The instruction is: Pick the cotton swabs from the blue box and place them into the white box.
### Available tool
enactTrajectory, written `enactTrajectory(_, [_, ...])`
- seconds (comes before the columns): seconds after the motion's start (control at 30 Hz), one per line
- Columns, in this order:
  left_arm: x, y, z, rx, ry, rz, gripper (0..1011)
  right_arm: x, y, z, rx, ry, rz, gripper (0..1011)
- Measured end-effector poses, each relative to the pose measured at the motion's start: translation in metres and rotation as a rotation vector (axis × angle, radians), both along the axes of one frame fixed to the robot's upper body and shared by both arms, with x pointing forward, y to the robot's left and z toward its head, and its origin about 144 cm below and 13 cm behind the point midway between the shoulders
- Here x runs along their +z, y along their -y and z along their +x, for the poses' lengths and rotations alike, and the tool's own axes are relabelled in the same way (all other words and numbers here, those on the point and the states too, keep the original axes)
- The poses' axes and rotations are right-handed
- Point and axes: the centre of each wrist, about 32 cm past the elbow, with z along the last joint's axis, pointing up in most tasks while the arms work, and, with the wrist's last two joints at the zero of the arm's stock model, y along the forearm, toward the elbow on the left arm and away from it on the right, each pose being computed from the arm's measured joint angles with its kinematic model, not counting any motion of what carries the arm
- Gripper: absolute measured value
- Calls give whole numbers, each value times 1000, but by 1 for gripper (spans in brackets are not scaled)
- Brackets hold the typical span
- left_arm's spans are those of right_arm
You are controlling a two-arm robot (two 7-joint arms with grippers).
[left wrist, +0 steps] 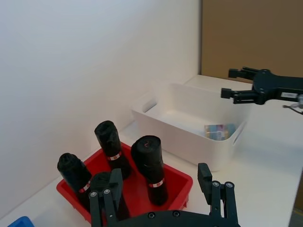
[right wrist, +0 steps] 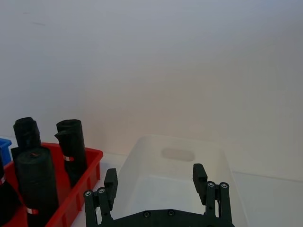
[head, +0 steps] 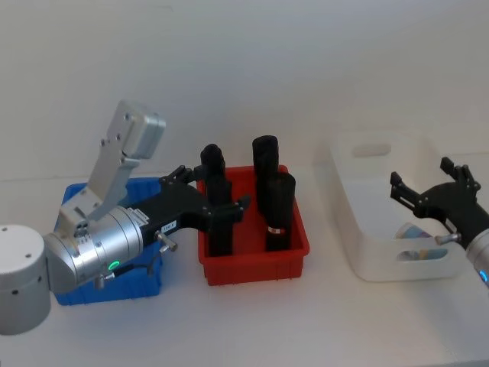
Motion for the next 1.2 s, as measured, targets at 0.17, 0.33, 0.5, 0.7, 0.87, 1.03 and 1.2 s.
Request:
enactTrajectory(0.17, [-11,6,-4,44,33,5,1004,-3,-8,-13,18,-4,7,1001])
enactTrajectory(0.33, [-25,13,-8,94,73,9,1004,-5,-17,-28,41,-6,16,1001])
enactTrajectory(0.5, [-37,20,-14,141,111,9,1004,-7,-27,-43,62,-11,28,1001])
enactTrajectory(0.7, [-52,28,-20,193,154,6,1004,-8,-37,-61,86,-16,43,1001])
enactTrajectory(0.87, [-62,34,-26,229,187,1,1004,-8,-42,-70,99,-19,53,1001])
enactTrajectory(1.03, [-73,40,-32,271,223,-8,1004,-8,-44,-74,103,-21,56,1001])
enactTrajectory(1.2, [-82,45,-37,301,250,-17,1004,-8,-44,-75,104,-21,57,1001])
